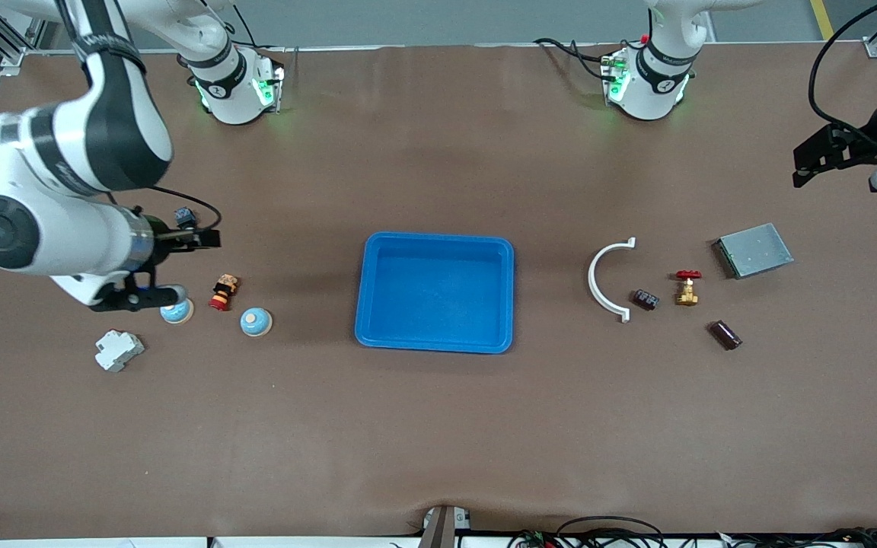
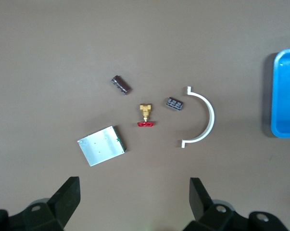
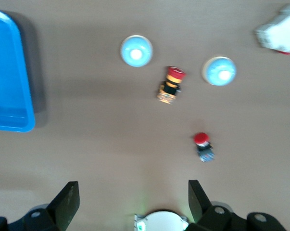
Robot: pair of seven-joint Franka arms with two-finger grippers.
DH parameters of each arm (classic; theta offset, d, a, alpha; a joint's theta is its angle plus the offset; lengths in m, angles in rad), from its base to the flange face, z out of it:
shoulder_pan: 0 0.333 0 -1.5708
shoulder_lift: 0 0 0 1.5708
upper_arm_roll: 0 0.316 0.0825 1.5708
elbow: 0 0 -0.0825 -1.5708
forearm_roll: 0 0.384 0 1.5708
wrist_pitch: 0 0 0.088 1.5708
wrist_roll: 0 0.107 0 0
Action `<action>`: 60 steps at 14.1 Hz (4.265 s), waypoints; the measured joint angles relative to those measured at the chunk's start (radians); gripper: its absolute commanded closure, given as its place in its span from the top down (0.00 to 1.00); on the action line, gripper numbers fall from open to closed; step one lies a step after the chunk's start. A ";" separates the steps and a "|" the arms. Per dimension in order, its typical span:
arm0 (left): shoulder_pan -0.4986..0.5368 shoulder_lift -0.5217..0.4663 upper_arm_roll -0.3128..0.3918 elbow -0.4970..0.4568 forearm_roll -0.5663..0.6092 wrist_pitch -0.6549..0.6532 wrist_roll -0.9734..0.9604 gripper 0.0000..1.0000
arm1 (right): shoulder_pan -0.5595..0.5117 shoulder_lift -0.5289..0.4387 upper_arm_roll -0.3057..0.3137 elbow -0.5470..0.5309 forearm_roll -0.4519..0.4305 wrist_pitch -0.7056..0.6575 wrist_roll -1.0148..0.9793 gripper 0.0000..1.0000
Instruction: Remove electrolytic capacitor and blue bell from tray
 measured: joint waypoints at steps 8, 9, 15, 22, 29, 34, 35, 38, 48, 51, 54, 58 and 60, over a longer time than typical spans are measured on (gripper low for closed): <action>0.004 0.000 -0.037 0.001 0.000 -0.005 -0.002 1.00 | -0.007 -0.132 -0.158 0.083 -0.023 -0.079 -0.118 1.00; 0.004 0.000 -0.037 0.001 0.000 -0.005 -0.002 1.00 | -0.007 -0.132 -0.166 0.092 -0.023 -0.088 -0.122 1.00; 0.005 0.000 -0.037 0.001 0.000 -0.005 -0.001 1.00 | -0.003 -0.132 -0.165 0.123 -0.018 -0.085 -0.122 1.00; 0.006 0.000 -0.037 0.013 0.000 -0.005 -0.001 1.00 | -0.007 -0.130 -0.146 0.182 -0.012 -0.052 -0.122 1.00; 0.011 0.000 -0.034 0.013 0.000 -0.025 0.000 1.00 | -0.202 -0.124 0.036 0.187 -0.004 0.023 -0.128 1.00; 0.011 0.000 -0.034 0.013 0.000 -0.029 0.000 1.00 | -0.207 -0.123 0.055 0.188 -0.016 0.025 -0.128 1.00; 0.011 0.000 -0.034 0.013 0.000 -0.032 0.000 1.00 | -0.207 -0.123 0.057 0.188 -0.021 0.030 -0.128 1.00; 0.011 0.000 -0.034 0.013 0.000 -0.040 0.000 1.00 | -0.210 -0.123 0.058 0.187 -0.024 0.044 -0.128 1.00; 0.011 0.000 -0.035 0.013 0.000 -0.048 0.012 1.00 | -0.237 -0.154 0.071 0.140 -0.024 0.059 -0.128 1.00; 0.011 0.000 -0.035 0.013 0.000 -0.049 0.012 1.00 | -0.239 -0.158 0.075 0.137 -0.024 0.064 -0.128 1.00; 0.011 0.000 -0.036 0.013 0.000 -0.050 0.012 1.00 | -0.252 -0.170 0.075 0.116 -0.023 0.087 -0.128 1.00; 0.011 -0.001 -0.038 0.006 0.000 -0.050 0.013 1.00 | -0.260 -0.236 0.076 0.035 -0.021 0.130 -0.128 1.00; 0.010 -0.002 -0.039 0.004 0.000 -0.050 0.017 1.00 | -0.260 -0.252 0.078 0.020 -0.021 0.131 -0.128 1.00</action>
